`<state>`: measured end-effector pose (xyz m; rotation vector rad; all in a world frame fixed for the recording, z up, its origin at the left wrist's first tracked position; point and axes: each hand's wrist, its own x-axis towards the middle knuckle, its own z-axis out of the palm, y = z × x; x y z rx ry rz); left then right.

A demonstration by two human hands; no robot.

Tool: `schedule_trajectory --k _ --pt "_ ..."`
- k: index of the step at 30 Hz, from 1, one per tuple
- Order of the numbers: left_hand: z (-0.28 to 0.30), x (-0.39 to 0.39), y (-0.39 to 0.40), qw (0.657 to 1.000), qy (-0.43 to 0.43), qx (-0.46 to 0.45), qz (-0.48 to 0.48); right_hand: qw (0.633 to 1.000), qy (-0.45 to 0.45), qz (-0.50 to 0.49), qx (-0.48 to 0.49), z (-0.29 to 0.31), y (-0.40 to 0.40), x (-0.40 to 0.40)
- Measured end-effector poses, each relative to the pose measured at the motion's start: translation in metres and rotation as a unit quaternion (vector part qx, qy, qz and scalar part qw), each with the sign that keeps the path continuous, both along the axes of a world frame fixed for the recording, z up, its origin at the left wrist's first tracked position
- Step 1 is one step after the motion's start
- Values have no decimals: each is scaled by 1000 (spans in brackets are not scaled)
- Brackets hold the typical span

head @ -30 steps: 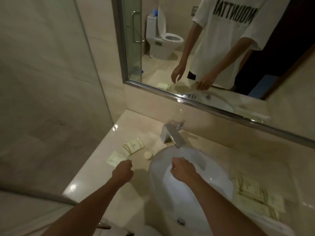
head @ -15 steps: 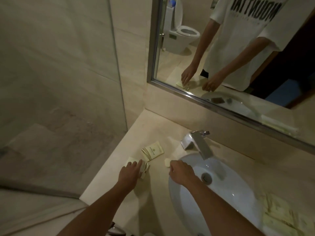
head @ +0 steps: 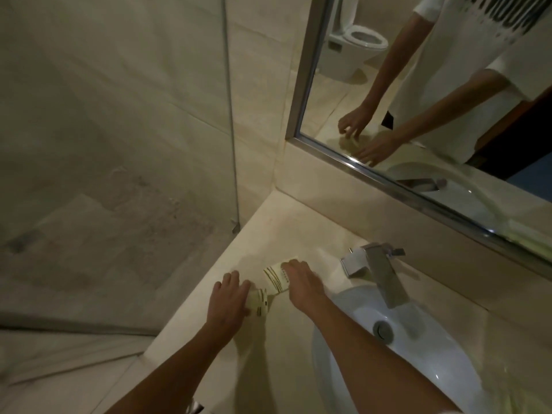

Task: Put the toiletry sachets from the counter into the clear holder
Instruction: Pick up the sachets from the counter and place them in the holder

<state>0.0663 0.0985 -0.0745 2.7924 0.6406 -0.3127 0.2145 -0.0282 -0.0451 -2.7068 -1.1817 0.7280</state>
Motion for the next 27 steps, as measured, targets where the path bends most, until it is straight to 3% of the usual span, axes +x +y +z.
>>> schedule_trajectory --k 4,11,20,27 --pt "-5 -6 11 1000 -9 22 -4 1000 -7 25 -12 -16 11 7" --pt "-4 -8 14 999 15 22 21 992 -116 36 -30 -10 16 10" --pt "27 16 0 1000 -16 0 10 991 -53 -88 82 31 -34 11" --pt "51 47 -51 994 -30 -51 -91 973 -15 -208 102 68 -117 -10"
